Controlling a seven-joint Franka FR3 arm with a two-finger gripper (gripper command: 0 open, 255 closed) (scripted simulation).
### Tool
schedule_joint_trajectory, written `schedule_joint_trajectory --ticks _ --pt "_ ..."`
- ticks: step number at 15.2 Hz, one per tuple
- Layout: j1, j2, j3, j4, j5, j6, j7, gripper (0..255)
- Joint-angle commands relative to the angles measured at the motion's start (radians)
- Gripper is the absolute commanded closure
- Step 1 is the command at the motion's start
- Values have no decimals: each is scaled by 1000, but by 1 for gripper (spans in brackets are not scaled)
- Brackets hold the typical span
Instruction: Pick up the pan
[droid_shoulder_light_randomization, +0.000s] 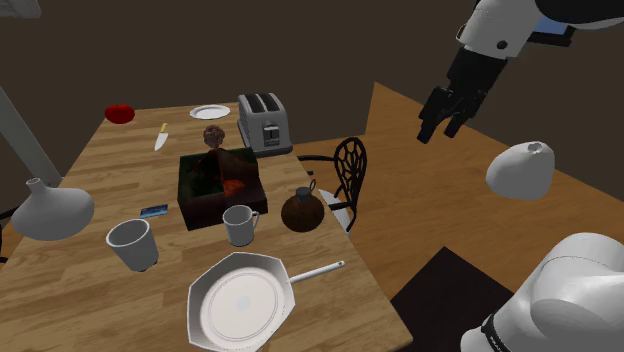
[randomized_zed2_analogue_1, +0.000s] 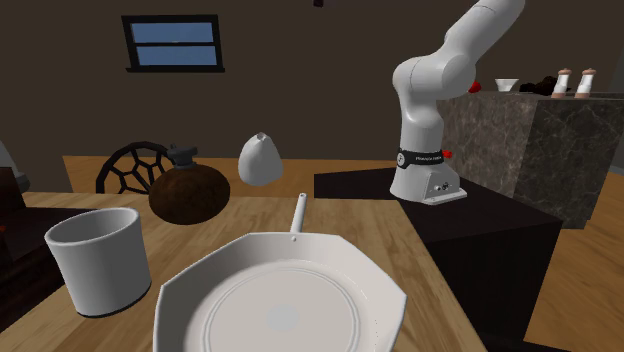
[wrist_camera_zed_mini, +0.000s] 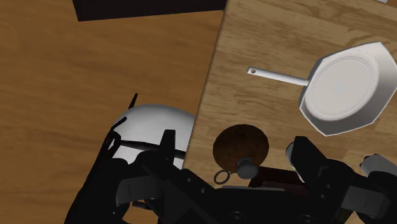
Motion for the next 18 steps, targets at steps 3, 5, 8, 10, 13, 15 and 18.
schedule_joint_trajectory --ticks 3,5,8,10,13,15,18 --pt "9 23 10 -42 23 57 6 0" --pt "18 51 20 -79 47 115 11 0" --pt "35 102 37 -126 84 203 16 0" --pt "46 143 49 -151 109 263 17 0" --pt "66 213 67 -180 149 352 16 0" --pt "80 265 78 -193 176 412 14 0" --pt "102 352 96 -202 217 500 7 0"
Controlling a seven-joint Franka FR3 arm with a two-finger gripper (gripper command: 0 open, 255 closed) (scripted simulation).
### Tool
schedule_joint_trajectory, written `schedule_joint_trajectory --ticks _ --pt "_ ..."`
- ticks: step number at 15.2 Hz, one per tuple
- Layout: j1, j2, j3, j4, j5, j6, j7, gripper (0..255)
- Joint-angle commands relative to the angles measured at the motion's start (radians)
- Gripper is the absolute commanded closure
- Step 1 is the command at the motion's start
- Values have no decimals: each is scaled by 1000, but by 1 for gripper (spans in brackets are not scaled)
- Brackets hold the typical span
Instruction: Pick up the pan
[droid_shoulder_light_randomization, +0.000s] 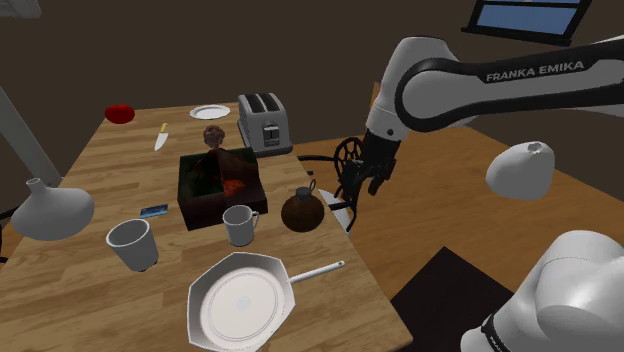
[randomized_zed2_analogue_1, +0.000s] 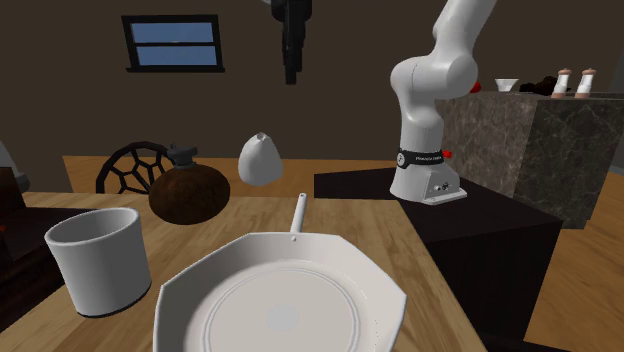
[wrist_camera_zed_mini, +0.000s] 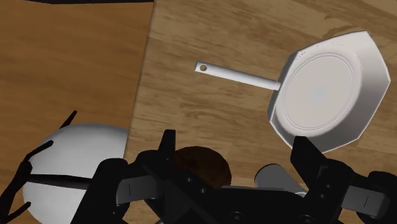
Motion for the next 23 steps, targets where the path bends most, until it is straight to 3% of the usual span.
schedule_joint_trajectory --ticks 1,10,19,23 --pt "15 68 12 3 29 62 -5 0" --pt "85 378 61 63 162 293 -53 0" --pt "141 714 116 227 280 451 -116 0" --pt "142 752 121 228 295 486 -138 0"
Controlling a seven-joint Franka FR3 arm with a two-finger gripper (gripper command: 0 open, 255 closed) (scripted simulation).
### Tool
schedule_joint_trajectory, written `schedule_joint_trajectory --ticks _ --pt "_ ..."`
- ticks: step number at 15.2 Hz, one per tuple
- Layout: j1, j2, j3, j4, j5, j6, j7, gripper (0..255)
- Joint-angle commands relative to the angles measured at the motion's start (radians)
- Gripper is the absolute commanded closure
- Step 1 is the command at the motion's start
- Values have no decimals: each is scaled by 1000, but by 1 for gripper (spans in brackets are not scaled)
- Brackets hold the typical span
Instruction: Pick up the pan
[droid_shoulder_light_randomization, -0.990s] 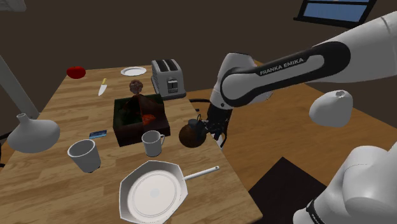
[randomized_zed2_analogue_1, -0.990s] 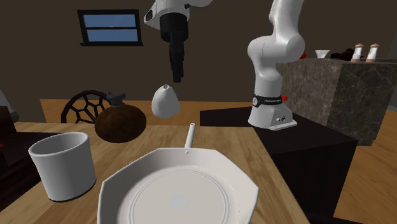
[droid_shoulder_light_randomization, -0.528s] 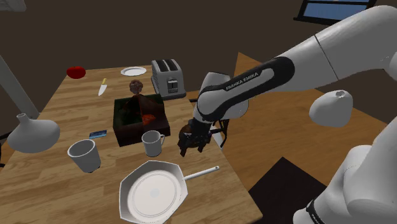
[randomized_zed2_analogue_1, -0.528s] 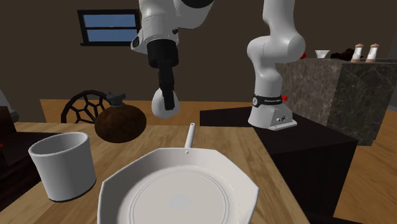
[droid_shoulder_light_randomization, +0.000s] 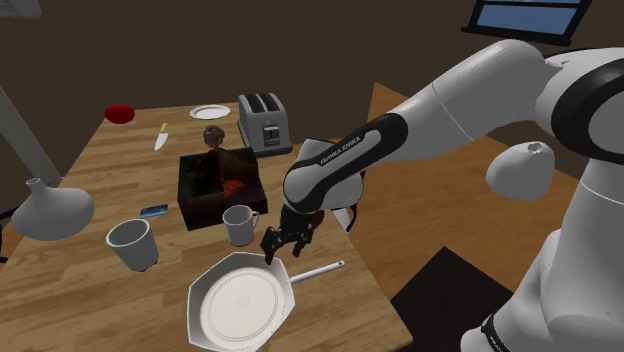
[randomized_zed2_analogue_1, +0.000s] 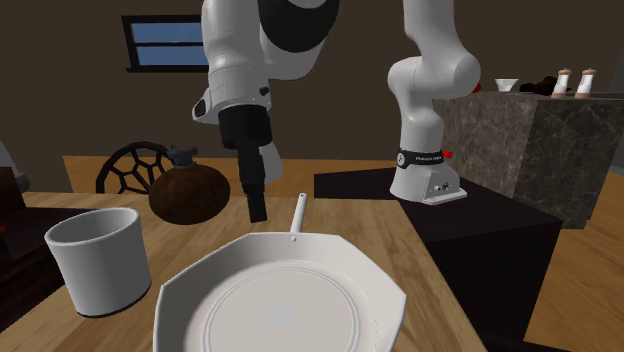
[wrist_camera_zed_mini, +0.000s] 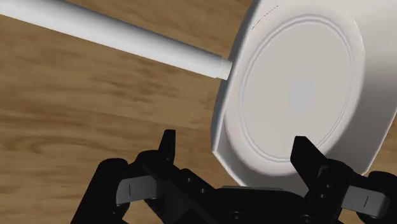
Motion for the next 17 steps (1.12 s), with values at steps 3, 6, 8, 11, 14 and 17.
schedule_joint_trajectory --ticks 3,6,8,11,14,17 --pt "2 45 7 0 18 43 -25 0" --pt "2 63 9 1 26 60 -36 0" --pt "2 60 9 1 25 57 -35 255" --pt "2 60 9 1 25 57 -35 255" --pt "1 60 9 1 25 57 -35 255" --pt "2 51 7 0 21 49 -29 255"
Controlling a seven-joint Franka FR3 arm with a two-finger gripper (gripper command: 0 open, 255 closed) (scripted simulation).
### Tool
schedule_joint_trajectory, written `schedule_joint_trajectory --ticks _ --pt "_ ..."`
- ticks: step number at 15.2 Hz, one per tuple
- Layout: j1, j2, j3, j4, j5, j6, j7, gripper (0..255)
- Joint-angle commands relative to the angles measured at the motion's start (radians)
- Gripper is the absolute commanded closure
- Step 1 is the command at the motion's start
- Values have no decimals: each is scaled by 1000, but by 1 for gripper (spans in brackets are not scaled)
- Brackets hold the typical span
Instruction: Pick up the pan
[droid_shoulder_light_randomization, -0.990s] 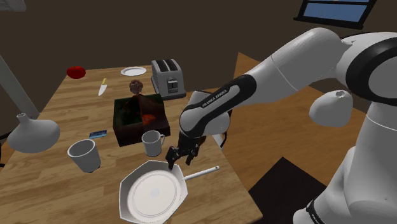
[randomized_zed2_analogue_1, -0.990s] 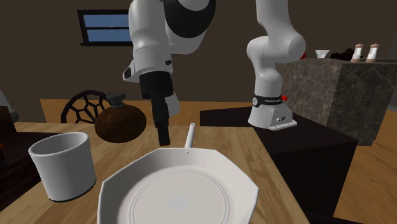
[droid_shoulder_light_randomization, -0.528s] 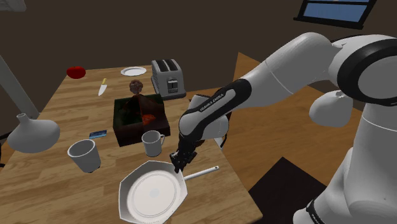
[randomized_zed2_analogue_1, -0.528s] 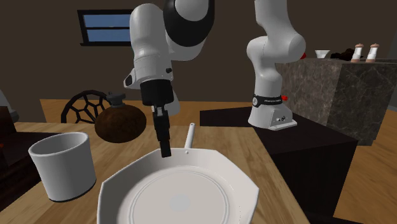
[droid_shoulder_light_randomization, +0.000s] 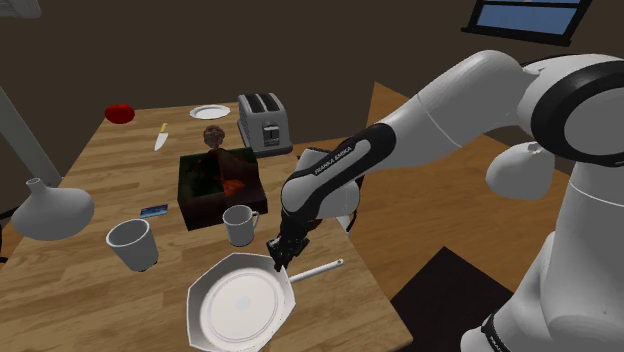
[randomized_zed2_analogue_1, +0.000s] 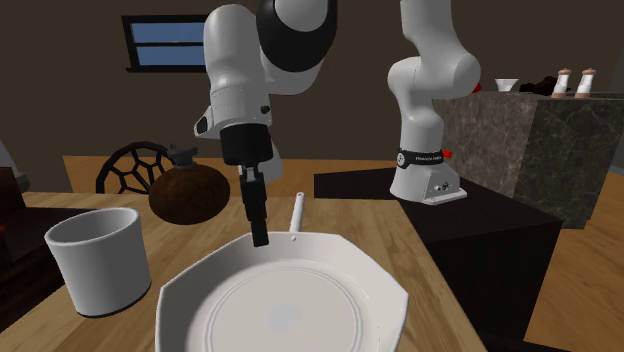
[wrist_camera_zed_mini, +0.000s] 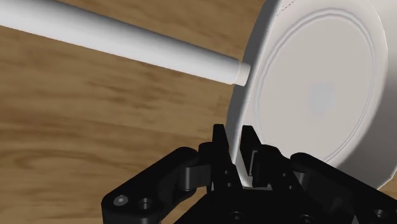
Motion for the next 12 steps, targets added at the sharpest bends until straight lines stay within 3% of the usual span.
schedule_joint_trajectory --ticks 1,12 --pt "0 -17 -2 -1 -7 -16 10 255" --pt "-1 -132 -16 13 -56 -137 85 255"
